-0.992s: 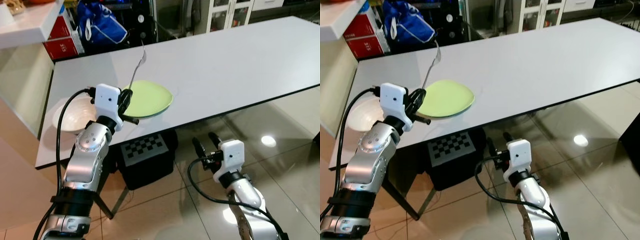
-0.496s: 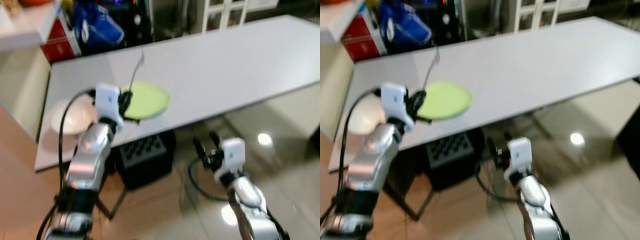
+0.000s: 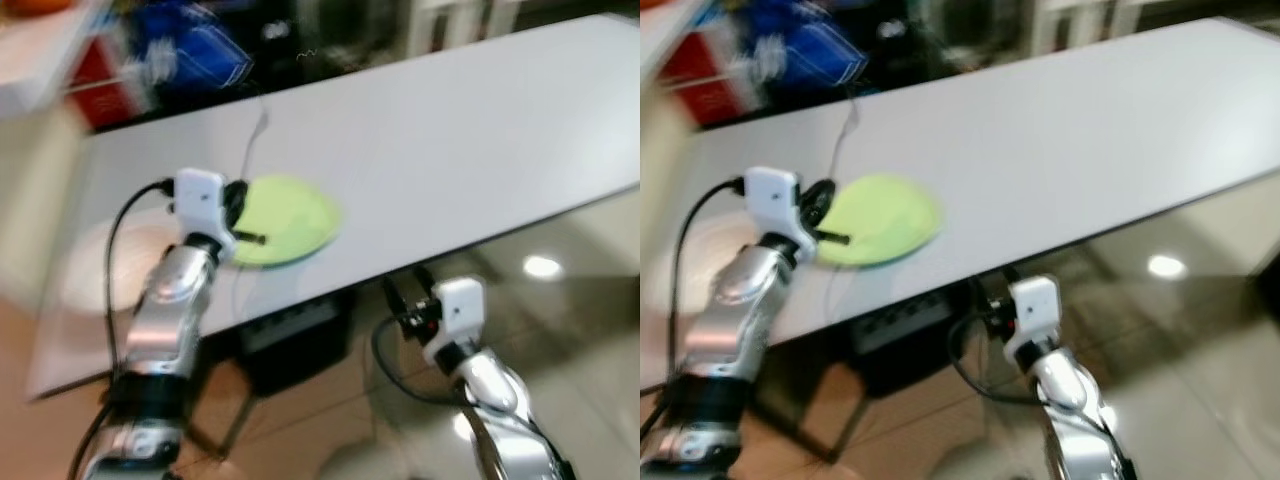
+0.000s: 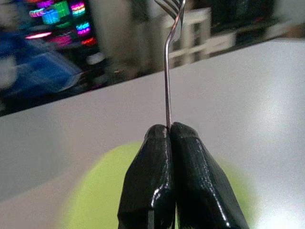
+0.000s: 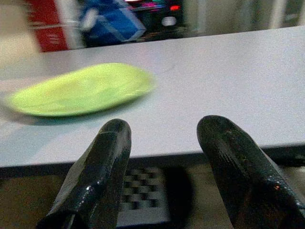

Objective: Setting the table

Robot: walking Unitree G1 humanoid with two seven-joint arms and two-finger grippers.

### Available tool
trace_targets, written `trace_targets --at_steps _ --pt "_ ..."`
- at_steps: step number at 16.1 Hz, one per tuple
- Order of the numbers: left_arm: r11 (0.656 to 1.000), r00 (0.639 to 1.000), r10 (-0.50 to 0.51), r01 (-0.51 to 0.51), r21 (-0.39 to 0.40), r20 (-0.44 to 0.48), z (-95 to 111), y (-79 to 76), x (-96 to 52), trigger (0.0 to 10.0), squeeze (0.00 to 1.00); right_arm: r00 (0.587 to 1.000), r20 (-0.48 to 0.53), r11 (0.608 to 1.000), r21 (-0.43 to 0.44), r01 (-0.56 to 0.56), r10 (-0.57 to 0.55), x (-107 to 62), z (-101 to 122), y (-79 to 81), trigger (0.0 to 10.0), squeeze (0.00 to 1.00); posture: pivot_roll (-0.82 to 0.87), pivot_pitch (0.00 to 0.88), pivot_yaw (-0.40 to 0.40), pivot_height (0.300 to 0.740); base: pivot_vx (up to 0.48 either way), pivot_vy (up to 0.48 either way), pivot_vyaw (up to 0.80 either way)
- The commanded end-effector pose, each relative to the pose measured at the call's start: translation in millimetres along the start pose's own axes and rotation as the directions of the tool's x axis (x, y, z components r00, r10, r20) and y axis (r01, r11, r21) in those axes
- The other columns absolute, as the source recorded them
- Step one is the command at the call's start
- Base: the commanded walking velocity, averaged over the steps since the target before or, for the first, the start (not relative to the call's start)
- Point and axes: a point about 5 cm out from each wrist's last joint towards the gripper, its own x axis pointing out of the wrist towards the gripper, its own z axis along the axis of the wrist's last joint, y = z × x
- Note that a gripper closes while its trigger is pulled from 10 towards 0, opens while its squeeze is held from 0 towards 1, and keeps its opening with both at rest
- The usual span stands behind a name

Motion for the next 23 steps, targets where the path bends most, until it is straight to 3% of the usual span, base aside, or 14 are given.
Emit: trace_targets --at_steps 1,3,7,12,15,18,23 --pt "0.999 1.0 0.019 -0.019 0.038 -0.006 1 9.0 -3.1 0.0 0.0 1.0 0.007 1.0 0.016 -0.003 0.003 1.2 0 4.1 10.0 0.0 0.0 0.0 0.104 0.74 0.0 0.0 0.0" --pt "0.999 1.0 0.006 -0.004 0.052 -0.026 0 8.5 -0.8 0.0 0.0 1.0 0.01 1.0 0.017 -0.004 0.004 0.9 0 4.8 10.0 0.0 0.01 0.0 0.104 0.74 0.0 0.0 0.0" --pt "0.995 0.986 -0.054 0.067 0.079 -0.156 -12 12.7 14.9 0.0 0.0 1.0 0.021 1.0 0.022 -0.01 0.009 -0.8 1 8.4 10.0 0.0 0.0 0.0 0.111 0.74 0.0 0.0 0.0" --pt "0.992 0.979 -0.06 0.08 0.096 -0.197 -1 27.6 49.6 0.0 0.0 0.999 0.038 1.0 0.029 -0.003 0.002 2.4 11 13.9 10.0 0.0 -0.01 0.0 0.124 0.74 0.0 0.0 0.0" --pt "0.997 0.95 -0.041 0.061 0.055 -0.309 -16 33.4 53.8 0.0 0.0 0.999 0.036 1.0 0.031 0.003 -0.004 2.3 12 14.2 10.0 0.0 -0.02 0.0 0.128 0.74 0.0 0.0 0.0" --pt "0.999 0.916 -0.004 0.02 0.037 -0.401 -37 36.0 47.7 0.0 0.0 1.0 0.018 0.999 0.032 0.01 -0.01 -4.8 6 12.5 10.0 0.0 -0.04 0.0 0.132 0.74 0.0 0.0 0.0" --pt "0.999 0.897 0.008 0.017 0.051 -0.442 -52 28.3 44.1 0.0 0.0 1.0 0.004 0.999 0.034 0.013 -0.013 -7.5 2 12.9 10.0 0.0 -0.05 0.0 0.137 0.74 0.0 0.0 0.0"
